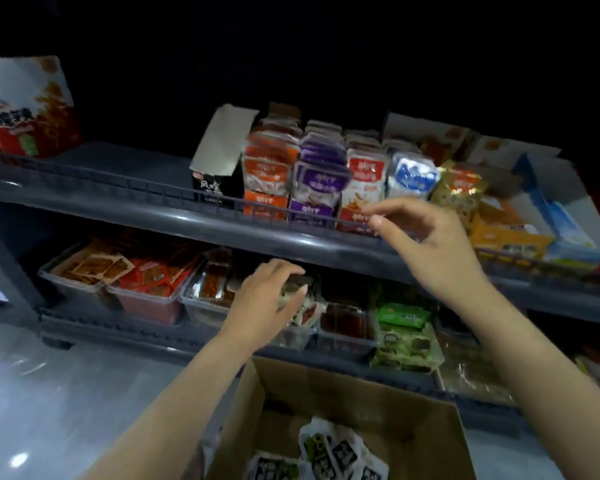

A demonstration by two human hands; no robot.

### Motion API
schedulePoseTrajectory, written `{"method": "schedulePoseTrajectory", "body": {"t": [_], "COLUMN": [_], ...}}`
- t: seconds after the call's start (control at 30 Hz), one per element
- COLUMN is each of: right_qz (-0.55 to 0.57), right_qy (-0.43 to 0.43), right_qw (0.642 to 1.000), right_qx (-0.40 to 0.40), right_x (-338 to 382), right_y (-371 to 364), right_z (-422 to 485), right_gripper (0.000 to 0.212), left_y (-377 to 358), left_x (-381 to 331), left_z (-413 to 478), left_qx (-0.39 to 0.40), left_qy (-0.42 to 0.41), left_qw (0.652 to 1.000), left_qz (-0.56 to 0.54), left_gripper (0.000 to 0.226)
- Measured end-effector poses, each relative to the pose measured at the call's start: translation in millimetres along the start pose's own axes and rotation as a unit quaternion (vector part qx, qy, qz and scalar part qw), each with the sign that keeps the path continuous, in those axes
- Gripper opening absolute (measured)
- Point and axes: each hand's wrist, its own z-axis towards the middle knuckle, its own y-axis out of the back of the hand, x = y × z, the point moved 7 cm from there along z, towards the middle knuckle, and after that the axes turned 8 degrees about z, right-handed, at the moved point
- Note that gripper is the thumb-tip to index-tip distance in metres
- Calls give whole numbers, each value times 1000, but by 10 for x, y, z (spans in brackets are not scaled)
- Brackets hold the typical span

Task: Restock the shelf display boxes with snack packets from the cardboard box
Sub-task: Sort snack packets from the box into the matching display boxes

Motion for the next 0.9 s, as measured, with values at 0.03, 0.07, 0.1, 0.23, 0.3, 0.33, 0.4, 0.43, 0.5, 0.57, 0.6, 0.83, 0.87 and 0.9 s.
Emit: {"method": "schedulePoseTrajectory", "body": {"t": [0.03, 0.07, 0.1, 0.23, 0.3, 0.33, 0.4, 0.43, 0.5, 0.57, 0.6, 0.83, 0.87, 0.9], "right_qz": [31, 55, 66, 55, 72, 85, 98, 97, 103, 115, 115, 161, 172, 186], "right_qy": [-35, -76, -120, -297, -395, -441, -525, -558, -604, -627, -635, -697, -710, -721], "right_qw": [999, 995, 990, 951, 909, 886, 839, 819, 785, 762, 756, 696, 681, 666], "right_qx": [-14, -23, -26, 59, 112, 116, 103, 94, 89, 113, 116, 55, 53, 48], "right_x": [-195, -409, -655, -1705, -2207, -2459, -2967, -3175, -3540, -3787, -3898, -4173, -4190, -4205], "right_y": [77, 123, 143, -20, -186, -250, -390, -460, -631, -842, -934, -1378, -1456, -1532], "right_z": [-202, -406, -619, -1488, -1949, -2179, -2642, -2846, -3223, -3530, -3682, -4159, -4176, -4190], "right_gripper": [14, 14, 13, 10, 10, 14, 22, 23, 9, 13, 14, 38, 33, 25], "left_y": [-165, -331, -505, -1169, -1367, -1452, -1633, -1713, -1876, -2015, -2066, -2301, -2332, -2366], "left_x": [-60, -88, -94, 14, 70, 82, 106, 114, 157, 226, 251, 492, 522, 549], "left_z": [-102, -205, -314, -787, -967, -1038, -1174, -1240, -1367, -1478, -1516, -1617, -1614, -1610], "left_qx": [35, 69, 105, 256, 288, 299, 325, 339, 362, 380, 389, 436, 437, 439], "left_qy": [-18, -26, -24, 18, 31, 39, 73, 94, 131, 159, 168, 208, 211, 214], "left_qw": [999, 997, 993, 963, 949, 946, 939, 934, 921, 909, 903, 873, 872, 871], "left_qz": [17, 33, 42, 87, 121, 121, 85, 71, 61, 66, 71, 69, 65, 62], "left_gripper": [35, 35, 36, 44, 53, 54, 46, 43, 42, 42, 42, 44, 45, 45]}}
